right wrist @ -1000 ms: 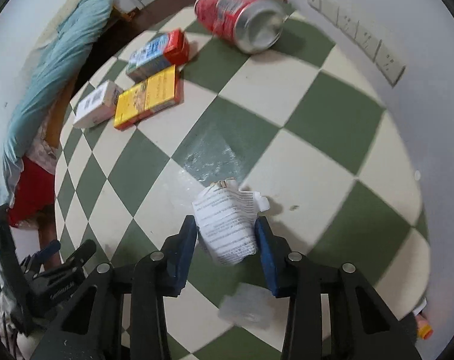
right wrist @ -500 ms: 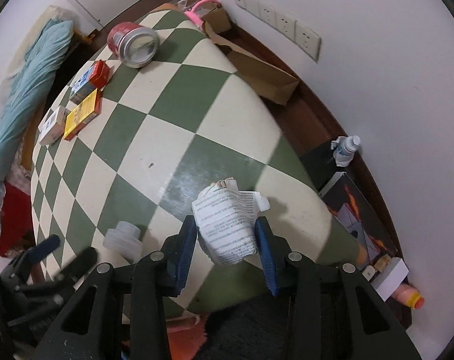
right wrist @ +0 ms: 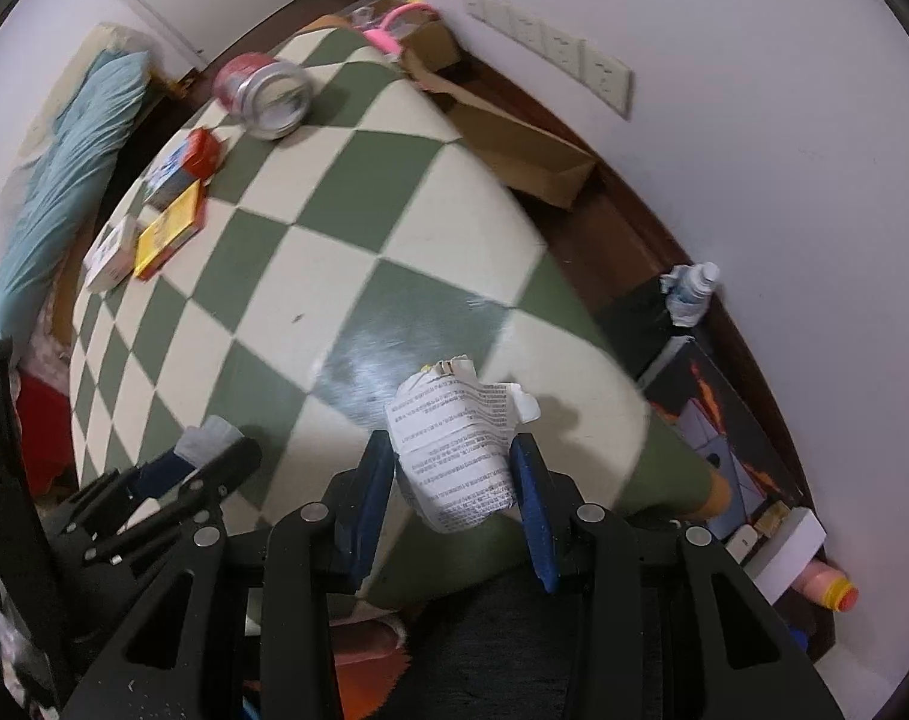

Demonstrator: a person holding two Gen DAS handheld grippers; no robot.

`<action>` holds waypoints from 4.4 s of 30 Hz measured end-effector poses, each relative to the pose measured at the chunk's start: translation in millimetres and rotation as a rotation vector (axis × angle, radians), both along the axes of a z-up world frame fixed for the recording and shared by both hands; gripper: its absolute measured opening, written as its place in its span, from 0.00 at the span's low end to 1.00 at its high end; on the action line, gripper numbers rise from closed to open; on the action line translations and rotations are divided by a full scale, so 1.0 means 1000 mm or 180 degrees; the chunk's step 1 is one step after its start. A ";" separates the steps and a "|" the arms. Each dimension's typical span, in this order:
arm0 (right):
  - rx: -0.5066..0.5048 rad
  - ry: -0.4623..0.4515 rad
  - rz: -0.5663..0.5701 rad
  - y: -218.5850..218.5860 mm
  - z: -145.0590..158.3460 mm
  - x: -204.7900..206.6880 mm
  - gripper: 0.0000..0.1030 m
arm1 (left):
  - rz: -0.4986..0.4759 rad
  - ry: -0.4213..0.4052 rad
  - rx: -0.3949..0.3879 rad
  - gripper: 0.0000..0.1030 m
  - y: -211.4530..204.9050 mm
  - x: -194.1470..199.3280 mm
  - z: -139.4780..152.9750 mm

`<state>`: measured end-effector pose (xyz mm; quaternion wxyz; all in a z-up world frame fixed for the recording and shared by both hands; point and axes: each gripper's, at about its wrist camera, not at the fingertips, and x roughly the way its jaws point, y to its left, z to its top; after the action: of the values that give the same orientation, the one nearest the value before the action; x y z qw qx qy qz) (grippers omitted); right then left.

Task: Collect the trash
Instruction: 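Lift the paper and cup and turn toward the bin, then open both grippers over the white bin to drop the cup and paper, then move both tools back toward the table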

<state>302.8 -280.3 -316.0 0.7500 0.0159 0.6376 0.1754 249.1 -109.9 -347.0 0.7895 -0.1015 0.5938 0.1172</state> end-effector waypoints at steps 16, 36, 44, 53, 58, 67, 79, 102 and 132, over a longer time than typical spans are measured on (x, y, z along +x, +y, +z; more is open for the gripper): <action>-0.0223 -0.0132 0.0211 0.033 -0.008 -0.005 0.63 | 0.0146 -0.0033 0.0070 0.36 -0.012 0.004 0.004; 0.0121 -0.0851 0.0671 0.114 0.096 -0.034 0.38 | 0.0540 -0.0642 0.0345 0.36 0.134 -0.075 0.117; 0.0560 -0.1016 0.1138 0.221 0.149 -0.069 0.38 | 0.1096 -0.0972 0.0613 0.36 0.227 -0.144 0.184; 0.0886 -0.0893 0.1789 0.370 0.163 -0.134 0.38 | 0.1675 -0.1032 0.0824 0.36 0.328 -0.229 0.212; 0.0902 -0.0690 0.2163 0.453 0.142 -0.180 0.38 | 0.2021 -0.0910 0.0853 0.36 0.384 -0.277 0.193; 0.0622 -0.0157 0.2695 0.581 0.052 -0.250 0.38 | 0.2594 -0.0390 0.0743 0.36 0.483 -0.361 0.111; -0.0015 0.0401 0.3298 0.716 -0.095 -0.327 0.38 | 0.3059 0.0418 0.0140 0.39 0.561 -0.439 -0.027; -0.0766 0.0118 0.3569 0.735 -0.160 -0.356 0.99 | 0.3384 0.0671 0.0188 0.95 0.561 -0.475 -0.055; 0.0226 -0.0311 0.3339 0.611 0.045 -0.339 0.99 | 0.3330 -0.0212 0.0571 0.95 0.453 -0.482 0.104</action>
<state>-35.8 330.8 -271.1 0.5893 -0.2881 0.5178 0.5491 -232.6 343.1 -242.8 0.6495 -0.3199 0.4262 0.5424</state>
